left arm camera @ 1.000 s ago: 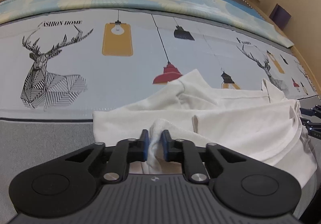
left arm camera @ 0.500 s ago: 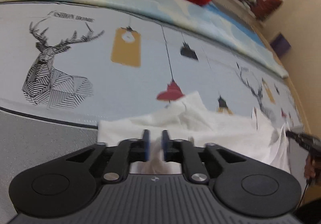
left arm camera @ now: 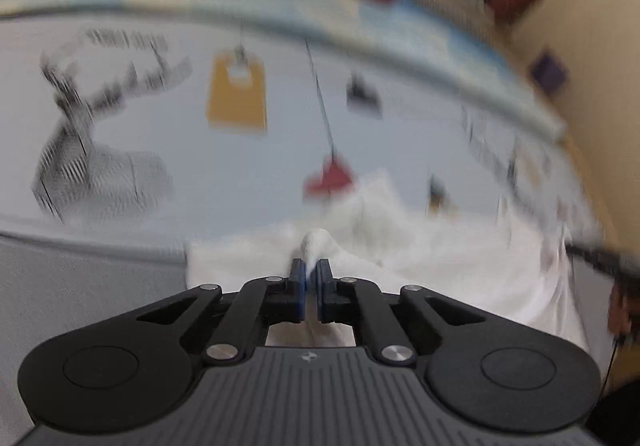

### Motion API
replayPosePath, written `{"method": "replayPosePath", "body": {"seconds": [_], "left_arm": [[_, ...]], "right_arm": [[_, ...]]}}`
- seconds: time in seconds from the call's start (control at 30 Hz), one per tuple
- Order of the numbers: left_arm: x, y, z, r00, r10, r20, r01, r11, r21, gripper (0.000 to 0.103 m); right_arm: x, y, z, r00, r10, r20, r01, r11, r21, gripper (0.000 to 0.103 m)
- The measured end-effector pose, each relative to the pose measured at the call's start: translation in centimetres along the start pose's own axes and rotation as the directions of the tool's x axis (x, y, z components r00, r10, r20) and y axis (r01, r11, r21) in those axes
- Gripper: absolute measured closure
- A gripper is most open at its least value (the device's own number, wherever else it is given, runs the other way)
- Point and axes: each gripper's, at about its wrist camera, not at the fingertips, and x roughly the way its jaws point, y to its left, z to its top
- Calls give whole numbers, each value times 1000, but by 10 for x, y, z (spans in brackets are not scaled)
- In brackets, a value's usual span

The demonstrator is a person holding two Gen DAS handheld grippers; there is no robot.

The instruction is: Fold small clothes

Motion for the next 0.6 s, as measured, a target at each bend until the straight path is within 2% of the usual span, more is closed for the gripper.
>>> {"method": "replayPosePath", "body": {"seconds": [0.07,0.13,0.17,0.23,0.33,0.43,0.47,0.53,0.6], "left_arm": [[-12,-1,6,991,13,131,-10,1000,-24,98],[-10,-3,11,983,55,176,-51,998,-23,98],[-4,-3,13,983,69,172,-65,997,-30,98],[9,-2,17,984,89,152,-84,996,-38,98],[23,-7,17,984,114,135,-110,993,-31,98],[31,-2,16,986,156,65,-152,987,-60,94],[28,2,15,987,153,50,-149,986,-76,92],[15,5,18,994,107,36,-103,989,-105,84],[1,5,18,999,37,14,-35,993,-114,83]], "right_arm": [[-16,-16,9,994,9,113,-23,992,124,100],[-27,-32,14,978,-16,208,-38,967,252,100],[-28,-38,15,974,-39,223,-30,954,298,100],[-20,-44,16,977,-67,201,-6,940,340,100],[-3,-37,16,985,-105,140,61,956,287,100],[9,-34,17,984,-152,98,121,955,271,98],[12,-35,16,979,-189,71,163,949,270,97],[14,-36,14,969,-247,22,230,928,294,80],[7,-42,8,981,-195,21,176,922,345,79]]}}
